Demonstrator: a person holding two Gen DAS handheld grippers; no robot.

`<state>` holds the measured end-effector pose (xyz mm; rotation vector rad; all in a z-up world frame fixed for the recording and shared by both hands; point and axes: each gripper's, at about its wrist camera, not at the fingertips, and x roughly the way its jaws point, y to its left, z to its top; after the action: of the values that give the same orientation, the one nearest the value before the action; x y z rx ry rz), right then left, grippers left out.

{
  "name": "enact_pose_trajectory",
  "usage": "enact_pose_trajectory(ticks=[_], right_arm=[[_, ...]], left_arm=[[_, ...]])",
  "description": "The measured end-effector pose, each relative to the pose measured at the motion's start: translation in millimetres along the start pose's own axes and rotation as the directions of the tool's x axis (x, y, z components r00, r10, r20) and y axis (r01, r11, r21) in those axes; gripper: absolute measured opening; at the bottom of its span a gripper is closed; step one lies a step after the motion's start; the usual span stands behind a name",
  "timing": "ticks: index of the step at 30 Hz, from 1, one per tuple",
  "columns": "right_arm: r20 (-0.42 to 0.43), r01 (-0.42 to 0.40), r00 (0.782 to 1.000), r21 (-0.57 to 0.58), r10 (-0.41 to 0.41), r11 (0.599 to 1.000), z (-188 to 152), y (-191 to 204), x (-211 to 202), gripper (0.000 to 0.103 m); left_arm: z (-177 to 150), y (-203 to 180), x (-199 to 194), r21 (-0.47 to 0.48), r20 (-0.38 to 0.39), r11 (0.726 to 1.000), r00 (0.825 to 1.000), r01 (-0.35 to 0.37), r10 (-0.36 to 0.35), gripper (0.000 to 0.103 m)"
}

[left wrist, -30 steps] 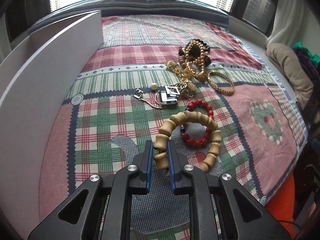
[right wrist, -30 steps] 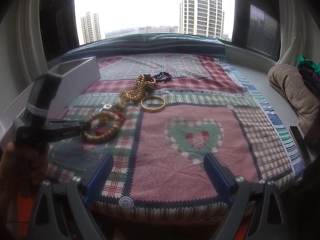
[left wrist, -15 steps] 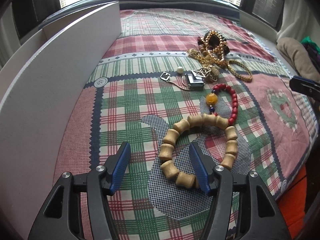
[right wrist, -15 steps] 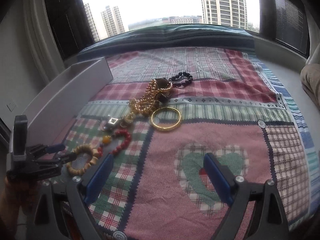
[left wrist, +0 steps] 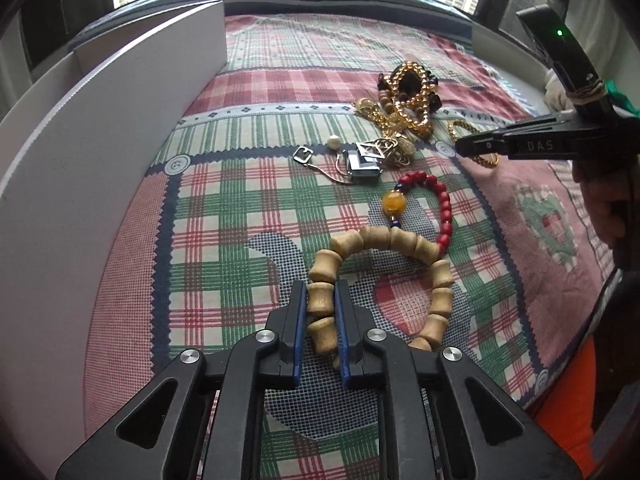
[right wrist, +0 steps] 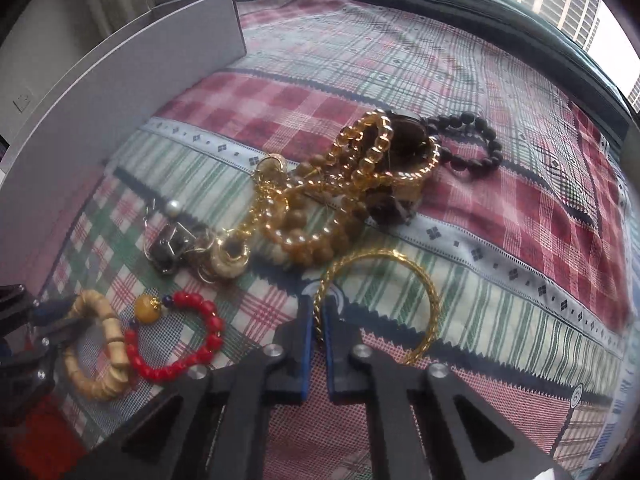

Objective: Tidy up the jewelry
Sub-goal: 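Grasp the wooden bead bracelet with the left tool while the right tool grasps the gold bangle, then carry both into the white box and open both tools to release them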

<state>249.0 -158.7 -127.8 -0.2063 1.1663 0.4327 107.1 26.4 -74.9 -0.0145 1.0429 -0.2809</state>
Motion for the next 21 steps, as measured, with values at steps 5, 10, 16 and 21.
enact_pose_trajectory(ticks=[5,10,16,21], right_arm=[[0.087,-0.121,0.99,0.14,0.11,0.983,-19.1,-21.3,-49.2,0.005],[0.176,-0.234,0.963,0.168,0.205,0.958,-11.5,-15.0,-95.2,0.005],[0.274,-0.338,0.907,0.014,0.321,0.941,32.0,61.1,-136.9,0.005],[0.3,-0.419,0.843,-0.154,0.447,0.895,81.7,151.6,-147.0,0.005]], left_arm=[[16.8,15.1,-57.0,-0.105,0.115,0.985,0.985,0.14,-0.128,0.012],[29.8,39.9,-128.7,-0.164,0.249,0.971,0.96,0.174,-0.13,0.012],[26.9,102.9,-202.6,-0.271,0.35,0.961,0.935,0.046,0.053,0.012],[16.3,156.6,-201.4,-0.355,0.289,0.928,0.93,-0.116,0.227,0.012]])
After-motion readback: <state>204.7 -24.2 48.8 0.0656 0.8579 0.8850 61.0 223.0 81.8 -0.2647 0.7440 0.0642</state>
